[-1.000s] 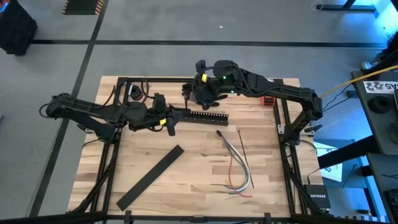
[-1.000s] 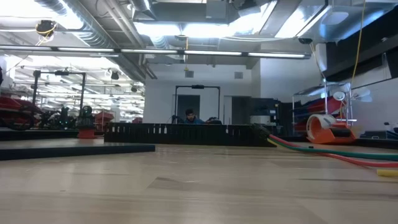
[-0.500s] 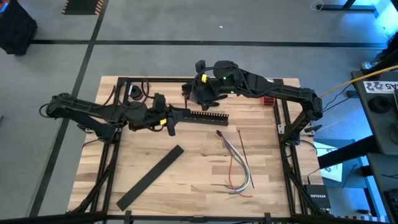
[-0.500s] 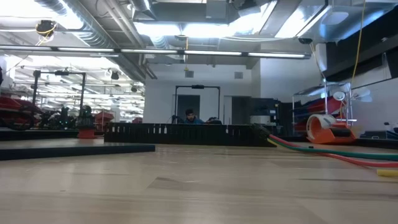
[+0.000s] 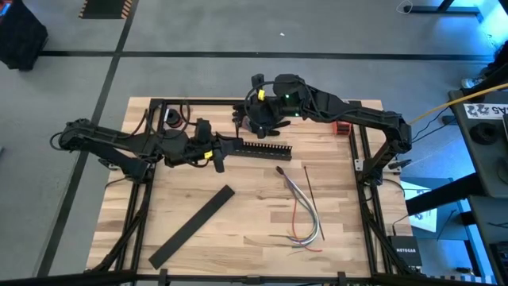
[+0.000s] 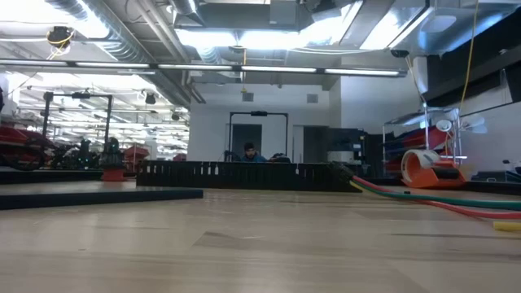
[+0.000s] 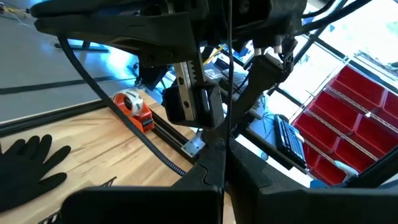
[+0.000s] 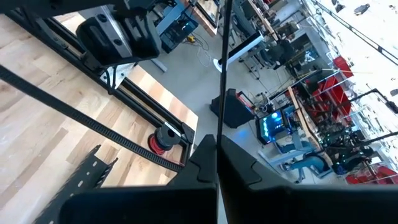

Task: Ziptie cables
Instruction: Prepare the black zip tie

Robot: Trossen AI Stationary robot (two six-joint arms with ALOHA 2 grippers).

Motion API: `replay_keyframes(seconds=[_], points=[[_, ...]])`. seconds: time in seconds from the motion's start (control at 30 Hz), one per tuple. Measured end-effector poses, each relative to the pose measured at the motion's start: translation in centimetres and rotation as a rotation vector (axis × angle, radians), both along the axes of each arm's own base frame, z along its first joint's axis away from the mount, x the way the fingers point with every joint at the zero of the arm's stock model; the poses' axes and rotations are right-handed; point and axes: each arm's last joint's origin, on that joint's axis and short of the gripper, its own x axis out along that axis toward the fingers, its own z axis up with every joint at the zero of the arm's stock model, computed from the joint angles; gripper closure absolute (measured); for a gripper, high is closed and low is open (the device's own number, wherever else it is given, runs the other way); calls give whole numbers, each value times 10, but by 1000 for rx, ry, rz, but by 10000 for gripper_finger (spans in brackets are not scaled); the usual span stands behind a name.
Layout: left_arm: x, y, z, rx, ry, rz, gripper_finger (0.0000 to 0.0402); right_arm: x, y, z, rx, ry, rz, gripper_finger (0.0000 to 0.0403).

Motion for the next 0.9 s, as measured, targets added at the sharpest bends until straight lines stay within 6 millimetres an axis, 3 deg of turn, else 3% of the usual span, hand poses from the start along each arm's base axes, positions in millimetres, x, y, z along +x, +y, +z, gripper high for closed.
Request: replay_keyframes(seconds=[0.9], points=[[-3,1,3,6,-12,14,400,2,6,4,-92,-26,43,402]])
